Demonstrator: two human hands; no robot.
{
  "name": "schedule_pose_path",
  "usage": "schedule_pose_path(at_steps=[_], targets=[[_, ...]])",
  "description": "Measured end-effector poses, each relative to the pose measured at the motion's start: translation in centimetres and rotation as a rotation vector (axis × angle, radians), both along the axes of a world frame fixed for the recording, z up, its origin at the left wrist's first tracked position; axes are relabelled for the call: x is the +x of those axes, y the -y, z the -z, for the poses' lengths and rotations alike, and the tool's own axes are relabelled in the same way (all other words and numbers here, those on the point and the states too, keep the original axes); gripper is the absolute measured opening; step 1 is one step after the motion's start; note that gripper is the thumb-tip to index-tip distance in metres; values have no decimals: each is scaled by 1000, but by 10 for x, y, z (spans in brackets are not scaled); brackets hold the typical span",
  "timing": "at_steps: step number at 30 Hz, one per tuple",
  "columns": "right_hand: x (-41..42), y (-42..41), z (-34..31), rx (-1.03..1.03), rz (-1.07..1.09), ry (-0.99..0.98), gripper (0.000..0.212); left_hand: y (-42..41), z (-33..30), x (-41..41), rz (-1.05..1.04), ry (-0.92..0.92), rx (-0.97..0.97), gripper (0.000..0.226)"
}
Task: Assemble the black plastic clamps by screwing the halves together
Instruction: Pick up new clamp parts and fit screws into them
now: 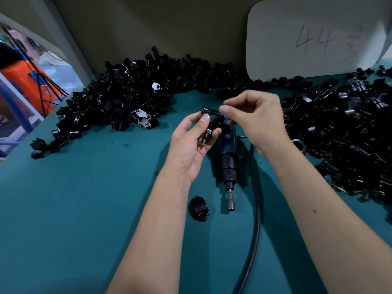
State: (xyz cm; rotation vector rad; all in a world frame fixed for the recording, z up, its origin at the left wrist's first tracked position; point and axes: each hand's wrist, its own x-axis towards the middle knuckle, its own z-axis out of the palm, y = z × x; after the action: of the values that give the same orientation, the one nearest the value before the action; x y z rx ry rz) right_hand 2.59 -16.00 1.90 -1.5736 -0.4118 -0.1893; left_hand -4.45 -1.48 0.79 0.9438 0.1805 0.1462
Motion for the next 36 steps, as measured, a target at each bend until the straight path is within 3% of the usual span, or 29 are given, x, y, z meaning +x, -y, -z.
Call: schedule_pose_path(at_steps=[5, 13, 17, 22, 27, 36], targets=[[-1, 3, 0, 61, -66, -57, 11, -1, 0, 1, 22, 1, -48, 6], [-1, 11, -5, -65, -139, -7, 6, -6, 3, -1, -13, -32, -120, 13], [-1, 12, -4, 83, -41, -72, 25, -5, 3, 1, -36, -2, -85, 8], [-6, 6, -13, 253, 22, -61, 12, 2, 5, 3, -86, 59, 67, 13], [-12, -8, -11, 159, 55, 91, 1, 7, 7, 3, -67, 110, 193, 16], [-8, -8, -7, -23, 38, 181, 7, 6, 8, 1, -60, 135, 202, 18]])
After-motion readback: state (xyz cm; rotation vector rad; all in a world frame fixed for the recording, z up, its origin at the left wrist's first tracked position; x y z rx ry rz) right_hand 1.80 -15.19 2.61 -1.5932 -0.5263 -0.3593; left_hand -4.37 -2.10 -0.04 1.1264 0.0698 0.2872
